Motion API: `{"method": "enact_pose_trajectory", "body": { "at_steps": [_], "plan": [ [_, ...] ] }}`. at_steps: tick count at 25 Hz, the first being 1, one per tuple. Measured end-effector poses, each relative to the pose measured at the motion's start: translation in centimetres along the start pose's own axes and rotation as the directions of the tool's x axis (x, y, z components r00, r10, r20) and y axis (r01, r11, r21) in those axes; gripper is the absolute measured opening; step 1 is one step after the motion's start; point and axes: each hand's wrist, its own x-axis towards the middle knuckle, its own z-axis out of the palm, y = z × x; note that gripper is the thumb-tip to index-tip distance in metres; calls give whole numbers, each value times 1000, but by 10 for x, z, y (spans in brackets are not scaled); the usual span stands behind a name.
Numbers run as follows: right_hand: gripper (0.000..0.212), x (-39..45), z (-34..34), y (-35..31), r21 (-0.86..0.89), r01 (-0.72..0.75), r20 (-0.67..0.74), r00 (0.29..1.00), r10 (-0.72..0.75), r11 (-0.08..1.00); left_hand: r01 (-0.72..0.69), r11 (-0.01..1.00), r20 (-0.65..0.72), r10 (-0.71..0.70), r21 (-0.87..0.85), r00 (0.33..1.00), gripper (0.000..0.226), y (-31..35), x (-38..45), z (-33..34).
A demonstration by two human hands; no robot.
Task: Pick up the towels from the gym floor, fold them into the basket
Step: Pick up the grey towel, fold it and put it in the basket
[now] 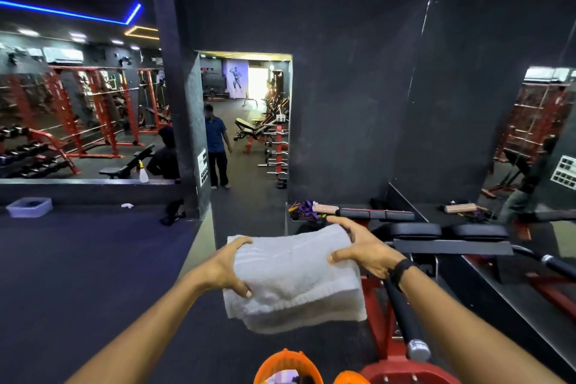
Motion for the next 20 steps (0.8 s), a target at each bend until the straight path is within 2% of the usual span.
{"method": "enact_pose_trajectory", "body": {
  "at_steps": [2,3,4,5,6,8,9,10,11,12,13,14,16,17,20],
  "plan": [
    [91,4,-6,-4,-15,3,66,998,-2,1000,23,998,-76,-18,62,997,93,3,3,-6],
    [84,3,-6,-7,-144,-10,117,993,27,990,41,994,-94,-32,97,995,85,6,4,-11],
    [69,1,-5,-8,-344,-19,149,986,75,939,64,983,-103,-46,173,994,77,7,6,-15],
    [51,1,-1,-8,-518,-13,150,983,106,855,78,961,-106,-51,267,993,67,10,7,-19],
    [36,1,3,-8,-620,-4,123,987,102,785,95,931,-116,-58,353,992,58,12,8,-21],
    [20,1,7,-14,-652,0,50,998,42,759,117,868,-184,-30,482,983,45,17,5,-21],
    [20,-1,6,-20,-635,19,46,999,13,772,96,876,-219,11,473,976,41,18,2,-23],
    [23,-2,1,-28,-572,34,49,999,-7,820,44,940,-252,45,337,967,39,18,-1,-25],
    [31,-5,-5,-35,-441,41,49,999,-21,896,-32,997,-267,50,70,963,40,18,-4,-27],
    [42,-7,-9,-40,-265,39,43,999,-29,963,-99,969,-251,40,-227,967,38,19,-8,-27],
    [54,-8,-12,-44,-97,34,54,998,-29,995,-148,883,-240,42,-446,970,36,21,-11,-26],
    [61,-9,-11,-45,11,18,78,997,-19,1000,-160,817,-238,29,-554,971,37,21,-12,-25],
    [62,-7,-4,-43,-9,2,102,995,-1,1000,-141,781,-218,7,-609,976,53,17,-9,-24],
    [59,-5,-1,-42,-50,4,57,998,-2,999,-130,787,-189,18,-603,982,57,17,-9,-25],
    [42,-2,-1,-48,-63,2,-105,994,-9,998,-77,829,-107,20,-554,994,43,14,-7,-32]
  ]
}}
